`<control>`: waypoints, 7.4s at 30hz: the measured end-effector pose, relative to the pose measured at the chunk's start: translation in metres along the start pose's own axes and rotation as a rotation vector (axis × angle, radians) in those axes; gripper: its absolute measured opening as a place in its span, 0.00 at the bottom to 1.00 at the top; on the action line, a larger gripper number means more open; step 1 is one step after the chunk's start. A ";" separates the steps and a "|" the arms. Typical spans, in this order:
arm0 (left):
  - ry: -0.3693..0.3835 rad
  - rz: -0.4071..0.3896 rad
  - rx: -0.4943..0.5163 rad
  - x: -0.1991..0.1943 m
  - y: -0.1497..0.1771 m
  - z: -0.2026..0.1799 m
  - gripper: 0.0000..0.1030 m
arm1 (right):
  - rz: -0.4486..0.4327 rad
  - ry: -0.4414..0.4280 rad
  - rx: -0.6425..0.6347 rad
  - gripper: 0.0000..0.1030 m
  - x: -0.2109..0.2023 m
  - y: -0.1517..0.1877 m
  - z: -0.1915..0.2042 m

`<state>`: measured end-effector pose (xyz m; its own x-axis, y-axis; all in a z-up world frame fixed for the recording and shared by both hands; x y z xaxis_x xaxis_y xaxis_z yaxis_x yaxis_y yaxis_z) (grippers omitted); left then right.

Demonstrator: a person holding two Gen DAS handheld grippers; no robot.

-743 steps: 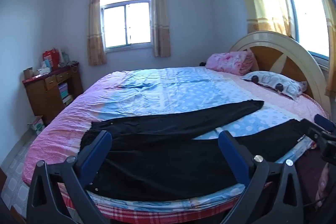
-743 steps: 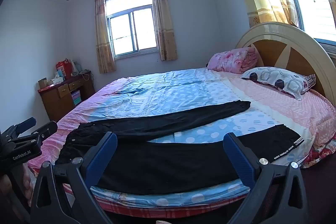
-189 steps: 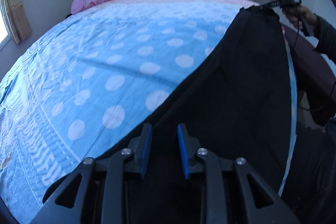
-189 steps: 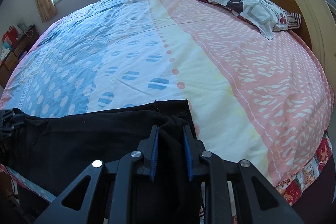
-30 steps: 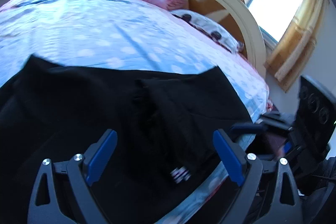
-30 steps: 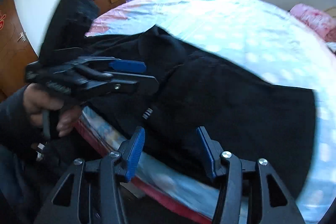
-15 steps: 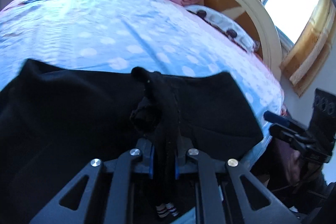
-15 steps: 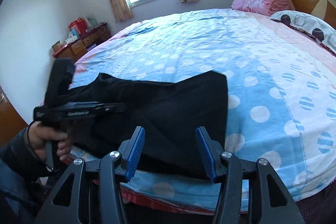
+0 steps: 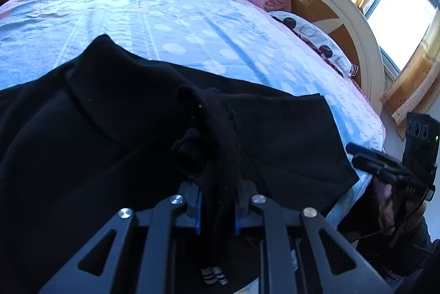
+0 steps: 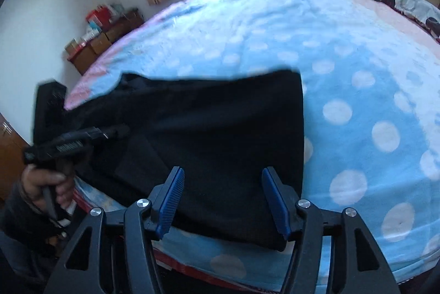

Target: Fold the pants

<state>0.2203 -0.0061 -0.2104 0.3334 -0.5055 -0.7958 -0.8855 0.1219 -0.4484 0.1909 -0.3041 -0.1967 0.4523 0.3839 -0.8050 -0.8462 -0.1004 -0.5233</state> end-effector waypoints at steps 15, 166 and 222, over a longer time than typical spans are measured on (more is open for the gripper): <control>-0.167 -0.015 0.059 -0.009 0.002 -0.005 0.61 | -0.051 0.123 -0.107 0.67 0.007 -0.053 0.017; 0.277 -0.103 0.098 -0.120 -0.078 -0.087 0.14 | -0.137 -0.143 0.289 0.59 -0.015 -0.006 -0.022; -0.110 -0.221 0.071 -0.028 0.022 -0.024 0.91 | 0.000 0.080 0.142 0.47 -0.027 0.018 -0.015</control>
<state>0.1835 -0.0093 -0.1885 0.5528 -0.4313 -0.7130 -0.7635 0.0807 -0.6408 0.1676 -0.3297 -0.1881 0.4689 0.3089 -0.8275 -0.8748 0.0330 -0.4833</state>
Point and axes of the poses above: each gripper's, at about its wrist camera, not at the fingertips, and x roughly the way its jaws point, z to its left, y to its underside, the point moved 2 cm from there along x, roughly the way its jaws point, and after that the axes turned 9 degrees about z, right-handed, at the moved point
